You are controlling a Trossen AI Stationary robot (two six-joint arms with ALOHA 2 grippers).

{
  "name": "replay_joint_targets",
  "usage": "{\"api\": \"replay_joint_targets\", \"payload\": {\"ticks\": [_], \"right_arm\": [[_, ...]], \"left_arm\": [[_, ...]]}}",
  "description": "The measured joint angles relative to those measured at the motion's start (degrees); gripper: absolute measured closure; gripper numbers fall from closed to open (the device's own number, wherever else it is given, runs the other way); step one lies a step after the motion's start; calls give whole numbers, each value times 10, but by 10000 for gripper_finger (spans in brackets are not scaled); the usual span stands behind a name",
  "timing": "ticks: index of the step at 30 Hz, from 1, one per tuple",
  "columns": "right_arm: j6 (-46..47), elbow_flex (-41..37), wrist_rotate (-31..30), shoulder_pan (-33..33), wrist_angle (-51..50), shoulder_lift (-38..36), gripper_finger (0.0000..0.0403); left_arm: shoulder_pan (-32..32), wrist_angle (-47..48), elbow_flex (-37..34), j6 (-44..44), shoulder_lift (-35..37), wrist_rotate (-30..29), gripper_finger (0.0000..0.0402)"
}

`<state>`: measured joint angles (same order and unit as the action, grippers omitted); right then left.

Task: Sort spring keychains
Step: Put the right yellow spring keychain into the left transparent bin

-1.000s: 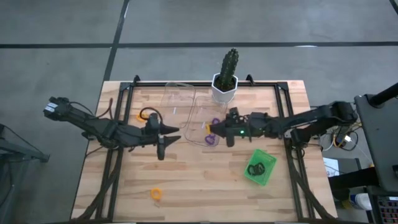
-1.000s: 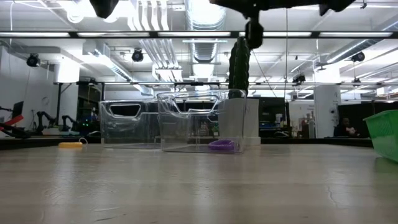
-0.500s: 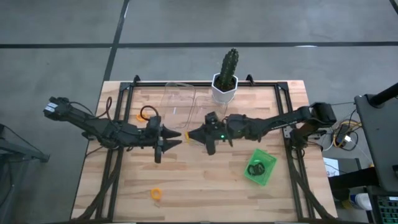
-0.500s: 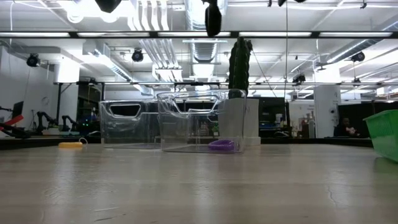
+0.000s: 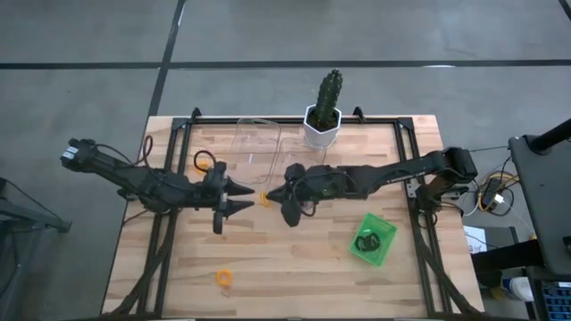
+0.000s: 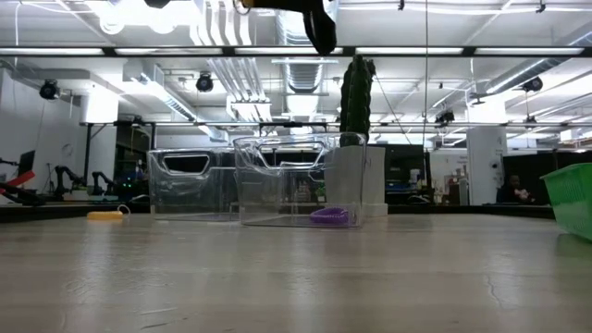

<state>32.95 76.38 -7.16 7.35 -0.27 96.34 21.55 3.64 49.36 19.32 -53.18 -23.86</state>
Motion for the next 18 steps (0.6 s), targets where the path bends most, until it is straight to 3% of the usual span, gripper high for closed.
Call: {"api": "replay_joint_targets", "payload": {"ticks": [7, 11, 18], "right_arm": [[30, 2, 89, -6, 0, -3, 390], [63, 1, 146, -15, 0, -1, 390], [80, 0, 192, -24, 0, -1, 390]], "left_arm": [[0, 7, 0, -117, -21, 0, 248], [0, 8, 0, -144, -28, 0, 248], [1, 8, 0, -151, -33, 0, 248]]}}
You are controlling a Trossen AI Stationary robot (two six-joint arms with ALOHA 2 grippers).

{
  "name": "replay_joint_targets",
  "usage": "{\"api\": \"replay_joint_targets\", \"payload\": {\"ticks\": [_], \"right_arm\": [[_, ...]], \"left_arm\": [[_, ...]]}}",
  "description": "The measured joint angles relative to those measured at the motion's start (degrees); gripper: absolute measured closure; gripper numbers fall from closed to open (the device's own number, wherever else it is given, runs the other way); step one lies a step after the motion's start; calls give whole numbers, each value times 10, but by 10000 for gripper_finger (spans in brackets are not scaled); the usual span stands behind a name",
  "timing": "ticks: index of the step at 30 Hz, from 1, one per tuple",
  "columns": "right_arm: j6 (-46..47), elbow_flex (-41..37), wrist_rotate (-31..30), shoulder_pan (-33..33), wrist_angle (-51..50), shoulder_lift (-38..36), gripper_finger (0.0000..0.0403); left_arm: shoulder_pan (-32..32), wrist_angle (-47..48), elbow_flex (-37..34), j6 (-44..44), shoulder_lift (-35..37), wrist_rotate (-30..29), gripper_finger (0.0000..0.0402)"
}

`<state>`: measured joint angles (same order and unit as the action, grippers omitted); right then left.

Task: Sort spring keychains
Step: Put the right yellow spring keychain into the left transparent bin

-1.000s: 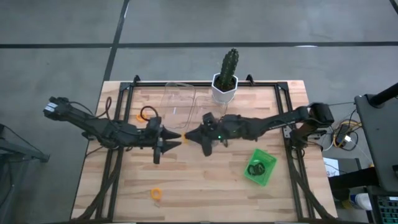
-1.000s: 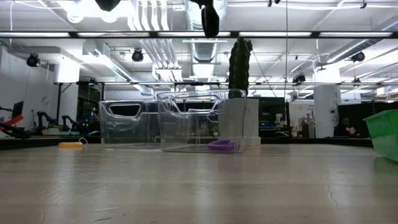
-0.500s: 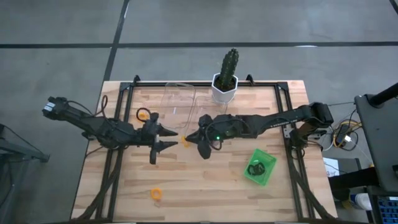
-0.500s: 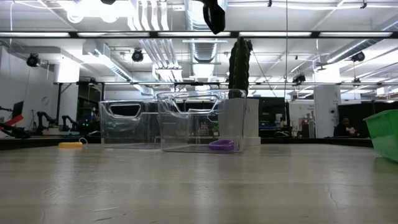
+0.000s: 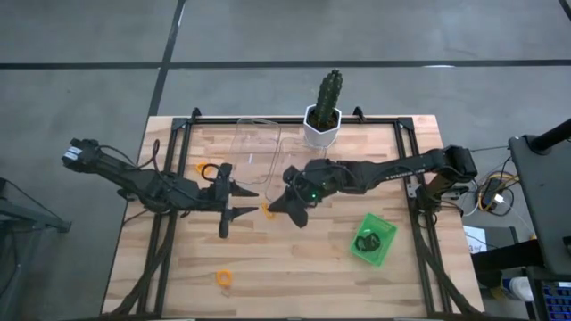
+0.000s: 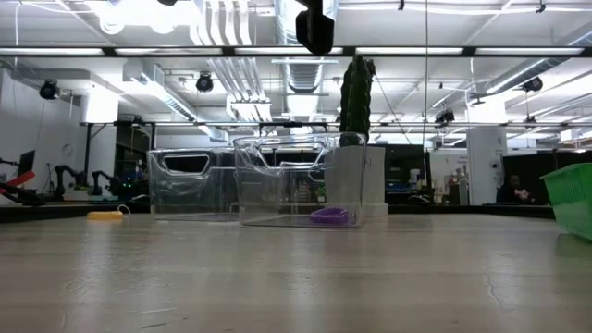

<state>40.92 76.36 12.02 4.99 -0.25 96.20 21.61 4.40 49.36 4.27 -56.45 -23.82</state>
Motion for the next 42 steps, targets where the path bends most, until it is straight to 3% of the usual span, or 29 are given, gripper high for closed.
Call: {"api": "replay_joint_targets", "payload": {"ticks": [12, 19, 31, 42], "right_arm": [[33, -1, 7, -15, 4, 4, 390], [56, -1, 7, -15, 9, 3, 390], [71, -1, 7, -15, 0, 3, 390], [82, -1, 2, -17, 8, 8, 390]], "left_arm": [[0, 1, 0, -2, 0, 22, 248], [0, 2, 0, -57, -16, 19, 248], [0, 3, 0, -103, -32, -35, 248], [0, -15, 0, -124, -38, -34, 248]]}}
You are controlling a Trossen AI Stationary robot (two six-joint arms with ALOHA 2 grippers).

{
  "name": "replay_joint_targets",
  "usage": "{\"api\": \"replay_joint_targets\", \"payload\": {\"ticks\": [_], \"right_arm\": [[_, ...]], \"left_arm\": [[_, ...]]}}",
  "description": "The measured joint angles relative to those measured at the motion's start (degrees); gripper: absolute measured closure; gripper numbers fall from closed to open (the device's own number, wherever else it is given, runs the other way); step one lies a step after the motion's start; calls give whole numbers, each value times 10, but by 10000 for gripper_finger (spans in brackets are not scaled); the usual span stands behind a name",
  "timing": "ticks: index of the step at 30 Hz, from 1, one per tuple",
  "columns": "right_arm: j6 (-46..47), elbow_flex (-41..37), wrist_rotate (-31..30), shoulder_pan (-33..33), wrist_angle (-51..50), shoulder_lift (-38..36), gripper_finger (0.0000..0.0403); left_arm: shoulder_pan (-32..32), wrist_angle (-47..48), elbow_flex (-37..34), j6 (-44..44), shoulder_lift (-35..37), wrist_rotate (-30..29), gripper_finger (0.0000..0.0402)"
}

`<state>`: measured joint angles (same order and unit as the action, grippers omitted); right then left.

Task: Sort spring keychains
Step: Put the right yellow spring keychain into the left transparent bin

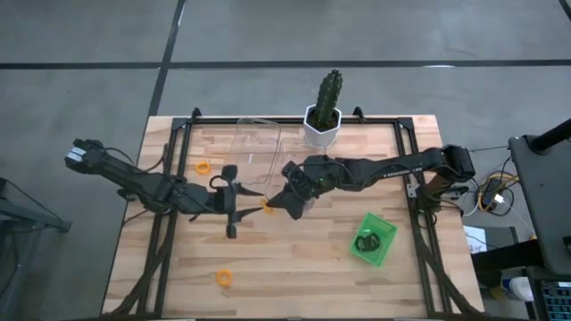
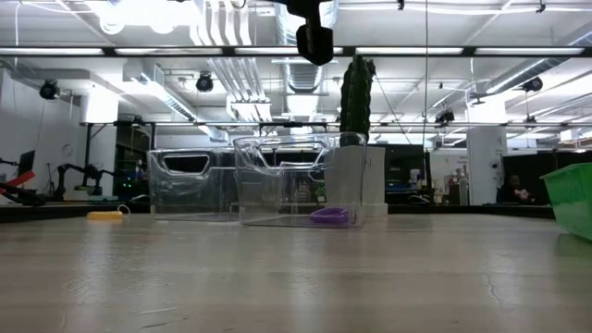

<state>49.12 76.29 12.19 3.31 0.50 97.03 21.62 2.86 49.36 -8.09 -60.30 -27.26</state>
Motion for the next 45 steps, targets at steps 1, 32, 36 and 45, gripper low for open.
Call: {"api": "replay_joint_targets", "payload": {"ticks": [1, 32, 36, 45], "right_arm": [[0, 0, 0, 0, 3, 2, 390], [-27, 12, 31, 1, 16, 26, 337], [-32, 12, 55, 1, 15, 25, 298], [-44, 12, 73, 1, 12, 19, 258]], "left_arm": [[0, -1, 0, -1, -2, 3, 248], [-1, 0, 0, 14, -12, 27, 385], [-1, 21, 0, 28, -12, 27, 385], [-1, 130, 0, 84, -12, -10, 387]]}}
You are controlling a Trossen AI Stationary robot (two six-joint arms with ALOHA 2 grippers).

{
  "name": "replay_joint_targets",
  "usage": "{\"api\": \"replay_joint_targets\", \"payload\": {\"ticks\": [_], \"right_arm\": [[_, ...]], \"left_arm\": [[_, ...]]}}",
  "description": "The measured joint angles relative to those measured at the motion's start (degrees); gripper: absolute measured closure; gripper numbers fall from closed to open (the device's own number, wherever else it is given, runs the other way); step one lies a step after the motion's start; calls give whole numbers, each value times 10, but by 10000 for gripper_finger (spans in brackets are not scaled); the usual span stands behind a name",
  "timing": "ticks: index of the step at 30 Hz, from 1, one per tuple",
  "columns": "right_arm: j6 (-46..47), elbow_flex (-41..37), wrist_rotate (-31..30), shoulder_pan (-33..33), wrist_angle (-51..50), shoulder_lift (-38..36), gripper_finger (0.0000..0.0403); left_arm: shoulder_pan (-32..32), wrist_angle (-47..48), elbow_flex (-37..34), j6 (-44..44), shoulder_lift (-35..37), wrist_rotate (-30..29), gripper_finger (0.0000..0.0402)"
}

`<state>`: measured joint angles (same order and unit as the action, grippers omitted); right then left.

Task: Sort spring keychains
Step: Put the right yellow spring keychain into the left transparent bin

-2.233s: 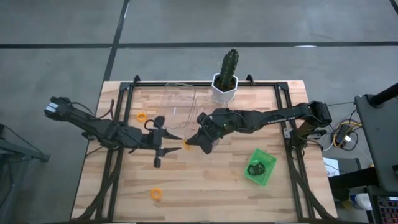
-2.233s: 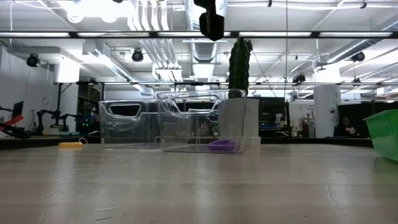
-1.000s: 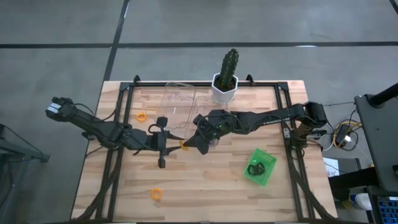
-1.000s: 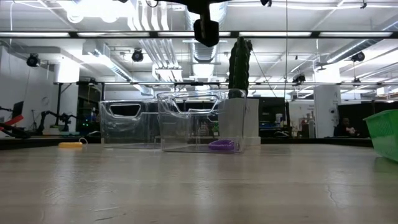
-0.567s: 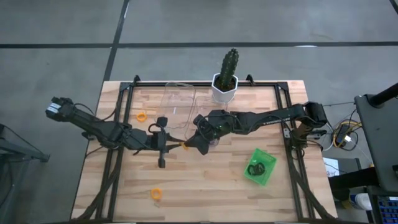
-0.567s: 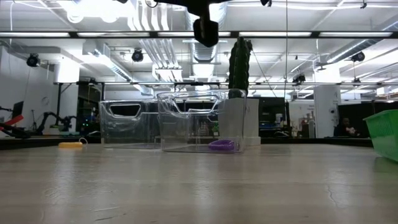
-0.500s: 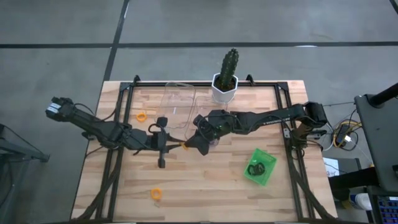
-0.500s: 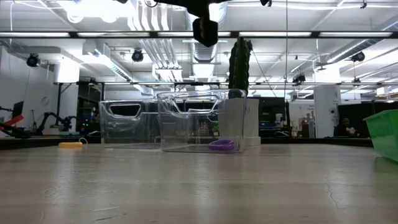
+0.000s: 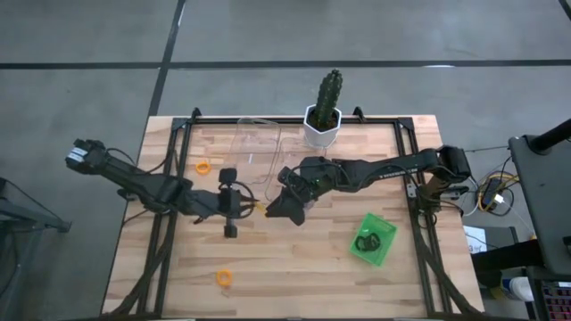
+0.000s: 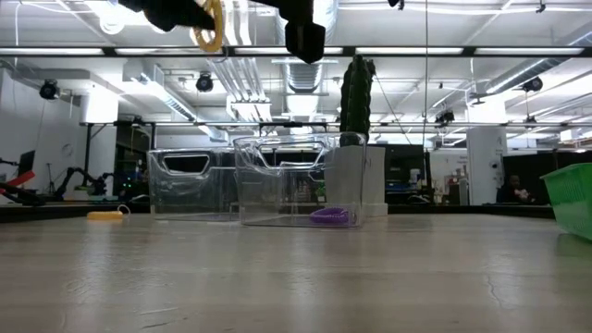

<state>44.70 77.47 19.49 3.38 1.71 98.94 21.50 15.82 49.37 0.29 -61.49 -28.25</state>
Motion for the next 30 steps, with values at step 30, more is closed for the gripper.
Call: {"api": "replay_joint_targets", "payload": {"ticks": [30], "right_arm": [[-81, 0, -62, 0, -1, -1, 274]], "left_arm": [[-199, 104, 0, 58, 2, -193, 389]]}}
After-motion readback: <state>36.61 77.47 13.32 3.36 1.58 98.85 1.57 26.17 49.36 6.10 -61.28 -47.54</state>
